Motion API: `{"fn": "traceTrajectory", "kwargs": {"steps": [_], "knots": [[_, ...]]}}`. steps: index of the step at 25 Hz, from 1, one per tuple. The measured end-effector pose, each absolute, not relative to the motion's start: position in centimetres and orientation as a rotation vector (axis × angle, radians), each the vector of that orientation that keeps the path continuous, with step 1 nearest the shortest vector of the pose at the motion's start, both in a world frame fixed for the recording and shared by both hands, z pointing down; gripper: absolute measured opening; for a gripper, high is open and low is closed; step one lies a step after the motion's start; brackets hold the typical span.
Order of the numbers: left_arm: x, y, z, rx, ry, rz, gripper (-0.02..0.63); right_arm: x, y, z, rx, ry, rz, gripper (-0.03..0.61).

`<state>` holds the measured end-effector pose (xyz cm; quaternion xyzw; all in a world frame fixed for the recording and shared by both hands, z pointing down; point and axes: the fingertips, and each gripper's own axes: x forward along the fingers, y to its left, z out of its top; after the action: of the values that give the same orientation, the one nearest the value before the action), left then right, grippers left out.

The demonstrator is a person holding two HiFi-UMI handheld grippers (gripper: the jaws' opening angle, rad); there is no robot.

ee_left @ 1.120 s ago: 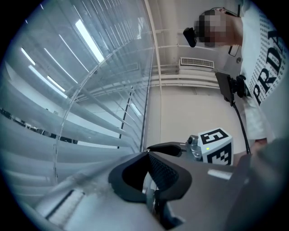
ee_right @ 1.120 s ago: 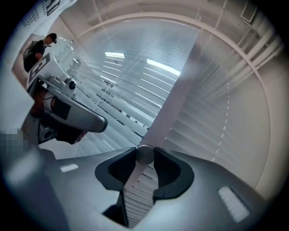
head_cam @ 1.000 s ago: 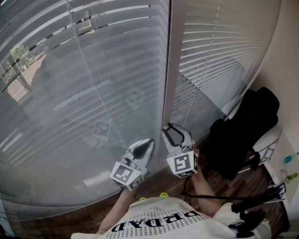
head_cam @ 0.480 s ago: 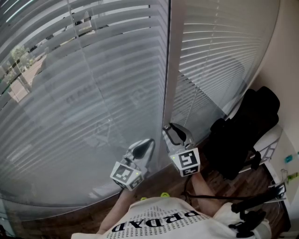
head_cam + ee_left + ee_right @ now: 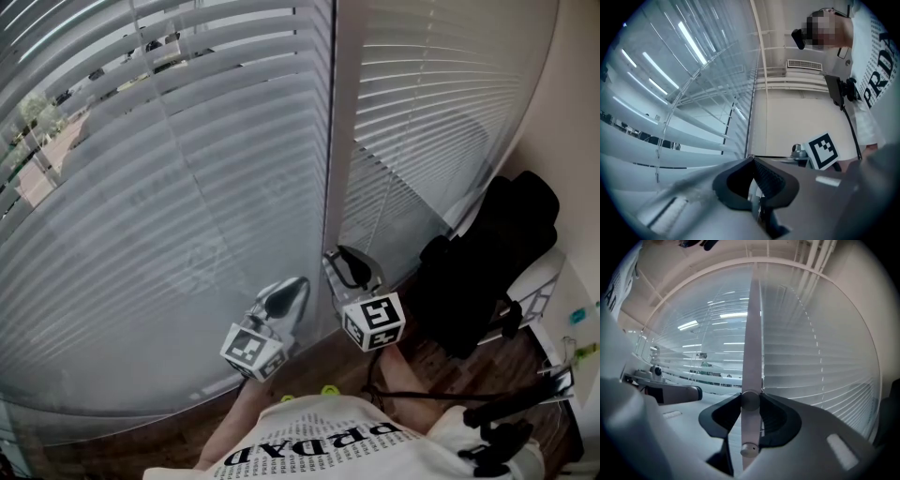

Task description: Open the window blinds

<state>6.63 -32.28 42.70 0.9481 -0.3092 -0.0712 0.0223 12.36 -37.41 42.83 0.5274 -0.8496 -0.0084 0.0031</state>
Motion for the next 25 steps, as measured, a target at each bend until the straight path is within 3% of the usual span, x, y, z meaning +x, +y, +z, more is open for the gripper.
{"fn": "traceTrajectory", "kwargs": {"steps": [11,25], "knots": [[7.1,-32.2,43.1,2.936,-0.945,-0.232,-0.008,12.5,-37.7,43.4,1.685,-2.743,0.129,0.135],[7.0,-32.0,42.8,2.934,-0.933,-0.216,-0.008,11.0,-36.4,42.5,1.386,-2.200,-0.763,0.166]]}}
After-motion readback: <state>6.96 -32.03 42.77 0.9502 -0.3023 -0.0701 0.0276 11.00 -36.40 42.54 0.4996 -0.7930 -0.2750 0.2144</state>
